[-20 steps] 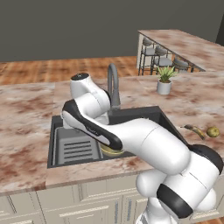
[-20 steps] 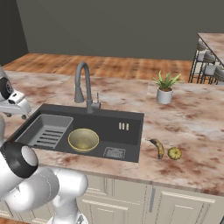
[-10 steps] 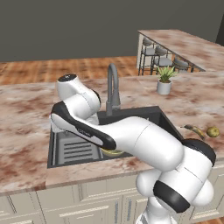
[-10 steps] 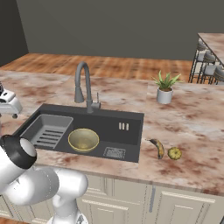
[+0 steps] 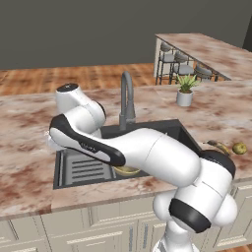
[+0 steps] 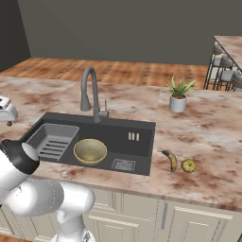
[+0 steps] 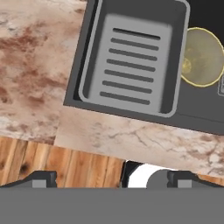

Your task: Remove the squash and banana from the sink. Then move the bowl and cup from the counter to the sink for washing.

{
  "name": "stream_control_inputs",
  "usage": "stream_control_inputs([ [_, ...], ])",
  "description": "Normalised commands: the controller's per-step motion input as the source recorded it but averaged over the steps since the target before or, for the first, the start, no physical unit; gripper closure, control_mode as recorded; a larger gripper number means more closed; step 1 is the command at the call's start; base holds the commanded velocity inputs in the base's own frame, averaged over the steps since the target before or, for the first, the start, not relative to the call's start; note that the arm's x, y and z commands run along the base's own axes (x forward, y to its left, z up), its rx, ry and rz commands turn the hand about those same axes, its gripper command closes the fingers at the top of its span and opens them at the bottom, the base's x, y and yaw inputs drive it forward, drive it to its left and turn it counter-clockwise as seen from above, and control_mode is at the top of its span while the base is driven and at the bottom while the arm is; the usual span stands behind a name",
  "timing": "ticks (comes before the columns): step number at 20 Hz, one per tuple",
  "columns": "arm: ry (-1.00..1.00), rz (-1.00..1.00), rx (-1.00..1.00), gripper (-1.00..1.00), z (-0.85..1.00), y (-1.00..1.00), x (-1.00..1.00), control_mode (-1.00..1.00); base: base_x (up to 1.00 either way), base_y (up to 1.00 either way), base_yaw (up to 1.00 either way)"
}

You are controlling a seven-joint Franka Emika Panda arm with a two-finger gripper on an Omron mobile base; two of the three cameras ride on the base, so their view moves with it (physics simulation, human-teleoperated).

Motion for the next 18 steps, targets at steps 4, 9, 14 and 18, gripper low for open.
stream_control_inputs([
  [4,0.00,0.17,0.04,-1.00,-0.03,0.24,0.00,-1.00,0.00,0.00,0.00],
  [9,0.00,0.15,0.04,-1.00,-0.05,0.26,-0.02,-1.00,0.00,0.00,0.00],
  [14,0.00,0.08,0.03,-1.00,-0.05,0.30,0.00,-1.00,0.00,0.00,0.00],
  [18,0.00,0.00,0.02,-1.00,-0.04,0.36,0.00,-1.00,0.00,0.00,0.00],
])
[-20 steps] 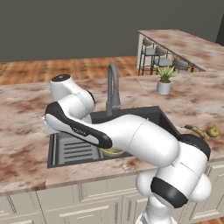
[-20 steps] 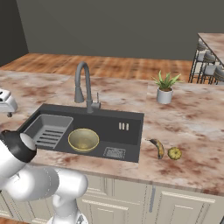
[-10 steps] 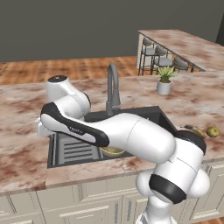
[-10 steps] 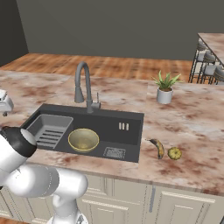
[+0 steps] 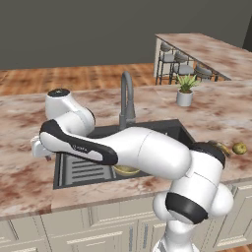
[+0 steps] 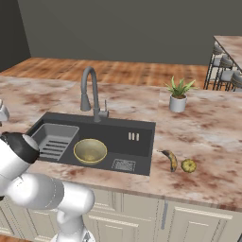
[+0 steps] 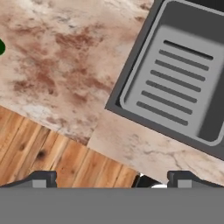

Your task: Remove the squash and banana from the sink. Then move the bowl and cup from the counter to the sink for washing.

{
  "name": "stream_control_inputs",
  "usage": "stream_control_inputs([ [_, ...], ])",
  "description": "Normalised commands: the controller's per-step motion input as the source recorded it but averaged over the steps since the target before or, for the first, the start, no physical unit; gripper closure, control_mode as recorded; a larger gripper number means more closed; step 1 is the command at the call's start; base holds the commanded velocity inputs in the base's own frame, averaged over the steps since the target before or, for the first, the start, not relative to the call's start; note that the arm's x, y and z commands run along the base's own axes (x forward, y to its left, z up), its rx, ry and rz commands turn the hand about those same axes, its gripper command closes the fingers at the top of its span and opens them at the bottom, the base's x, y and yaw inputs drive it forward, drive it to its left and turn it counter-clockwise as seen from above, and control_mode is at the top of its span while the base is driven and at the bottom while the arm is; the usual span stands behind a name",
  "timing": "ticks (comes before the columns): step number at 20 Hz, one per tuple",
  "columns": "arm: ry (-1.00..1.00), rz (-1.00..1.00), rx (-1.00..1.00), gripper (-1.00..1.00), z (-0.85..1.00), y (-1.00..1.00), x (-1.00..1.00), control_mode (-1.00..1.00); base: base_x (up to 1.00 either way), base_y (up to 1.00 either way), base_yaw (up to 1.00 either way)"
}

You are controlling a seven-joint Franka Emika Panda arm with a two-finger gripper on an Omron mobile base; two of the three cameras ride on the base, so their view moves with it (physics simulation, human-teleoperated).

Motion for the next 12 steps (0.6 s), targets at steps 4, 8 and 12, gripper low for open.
stream_control_inputs([
  [4,0.00,0.00,0.01,-1.00,-0.03,0.38,0.02,-1.00,0.00,0.00,0.00],
  [8,-0.03,-0.04,0.00,-1.00,0.00,0.33,0.05,-1.00,0.00,0.00,0.00],
  [12,-0.01,-0.08,0.01,-1.00,0.00,0.34,0.01,-1.00,0.00,0.00,0.00],
])
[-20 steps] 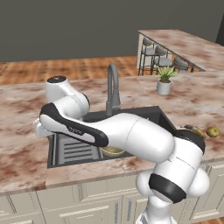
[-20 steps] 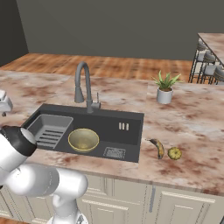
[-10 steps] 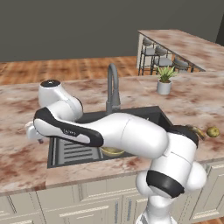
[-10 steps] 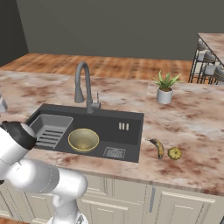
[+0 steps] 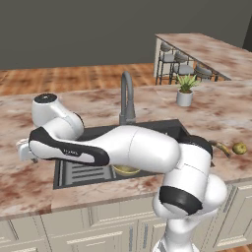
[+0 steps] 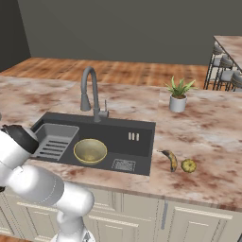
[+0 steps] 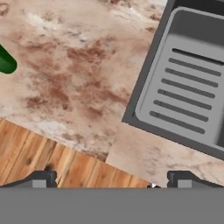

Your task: Remove the squash and banana from the sink. Then move the bowl and cup from the counter to the sink for washing.

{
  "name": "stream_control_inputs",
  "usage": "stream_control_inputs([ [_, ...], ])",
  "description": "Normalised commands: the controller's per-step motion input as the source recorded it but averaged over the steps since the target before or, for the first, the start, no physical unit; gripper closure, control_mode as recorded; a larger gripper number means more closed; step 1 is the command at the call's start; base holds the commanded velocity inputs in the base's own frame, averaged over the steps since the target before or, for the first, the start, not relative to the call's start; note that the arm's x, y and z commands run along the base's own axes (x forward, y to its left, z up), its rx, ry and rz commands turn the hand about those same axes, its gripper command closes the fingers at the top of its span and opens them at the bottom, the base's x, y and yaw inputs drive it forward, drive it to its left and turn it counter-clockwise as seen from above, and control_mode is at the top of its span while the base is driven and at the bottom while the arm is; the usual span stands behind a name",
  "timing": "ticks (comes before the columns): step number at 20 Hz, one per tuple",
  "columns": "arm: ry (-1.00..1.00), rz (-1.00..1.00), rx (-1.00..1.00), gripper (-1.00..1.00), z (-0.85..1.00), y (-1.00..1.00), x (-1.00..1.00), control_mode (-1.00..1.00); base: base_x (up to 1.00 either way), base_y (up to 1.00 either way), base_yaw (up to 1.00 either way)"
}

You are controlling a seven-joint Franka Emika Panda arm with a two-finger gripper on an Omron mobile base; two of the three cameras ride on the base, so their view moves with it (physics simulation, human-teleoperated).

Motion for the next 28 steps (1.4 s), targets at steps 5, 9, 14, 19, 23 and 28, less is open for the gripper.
stream_control_inputs([
  [5,-0.01,-0.05,0.01,-1.00,0.00,0.34,0.00,-1.00,0.00,0.00,0.00],
  [9,0.00,-0.02,0.01,-1.00,0.00,0.30,0.00,-1.00,0.00,0.00,0.00],
  [14,0.00,0.00,0.02,-1.00,0.00,0.29,0.01,-1.00,0.00,0.00,0.00],
  [19,0.02,0.00,0.02,-1.00,-0.07,0.23,0.07,-1.00,0.00,0.00,0.00],
  [23,0.01,0.00,0.00,-1.00,-0.13,0.06,0.08,-1.00,0.00,0.00,0.00],
  [28,0.02,0.00,0.00,-1.00,-0.08,0.03,0.11,-1.00,0.00,0.00,0.00],
])
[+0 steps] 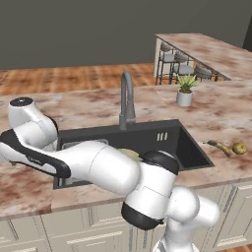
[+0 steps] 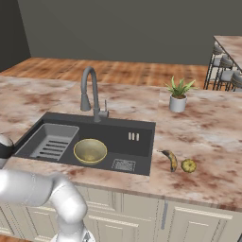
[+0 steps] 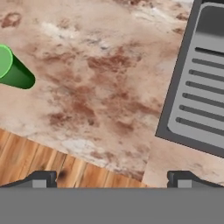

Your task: Remove the squash and banana from the sink. Then move the bowl and cup from the counter to the sink for washing.

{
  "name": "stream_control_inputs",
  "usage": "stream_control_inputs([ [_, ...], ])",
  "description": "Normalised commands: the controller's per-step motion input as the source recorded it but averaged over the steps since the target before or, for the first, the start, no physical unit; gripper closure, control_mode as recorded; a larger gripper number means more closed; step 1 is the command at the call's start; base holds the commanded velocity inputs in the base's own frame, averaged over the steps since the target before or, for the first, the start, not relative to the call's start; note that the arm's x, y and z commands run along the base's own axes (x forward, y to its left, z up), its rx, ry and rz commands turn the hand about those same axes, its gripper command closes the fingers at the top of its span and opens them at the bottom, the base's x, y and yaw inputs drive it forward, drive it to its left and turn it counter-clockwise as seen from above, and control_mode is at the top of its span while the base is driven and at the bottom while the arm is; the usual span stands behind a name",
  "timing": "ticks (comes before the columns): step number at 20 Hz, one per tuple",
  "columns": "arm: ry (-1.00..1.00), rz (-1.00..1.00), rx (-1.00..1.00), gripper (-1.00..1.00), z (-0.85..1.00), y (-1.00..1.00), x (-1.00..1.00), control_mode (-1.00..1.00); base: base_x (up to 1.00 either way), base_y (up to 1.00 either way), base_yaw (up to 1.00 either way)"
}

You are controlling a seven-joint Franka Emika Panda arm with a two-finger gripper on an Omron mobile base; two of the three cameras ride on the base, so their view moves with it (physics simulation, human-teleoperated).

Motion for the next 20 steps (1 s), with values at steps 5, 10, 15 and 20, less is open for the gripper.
stream_control_inputs([
  [5,0.04,0.00,0.00,-1.00,-0.01,0.00,0.07,-1.00,0.00,0.00,0.00],
  [10,0.00,0.00,0.00,-1.00,-0.07,0.03,-0.02,-1.00,0.00,0.00,0.00],
  [15,0.00,0.00,0.00,-1.00,-0.09,0.08,-0.06,-1.00,0.00,0.00,0.00],
  [20,0.00,0.00,0.04,-1.00,-0.11,0.10,0.00,-1.00,0.00,0.00,0.00],
])
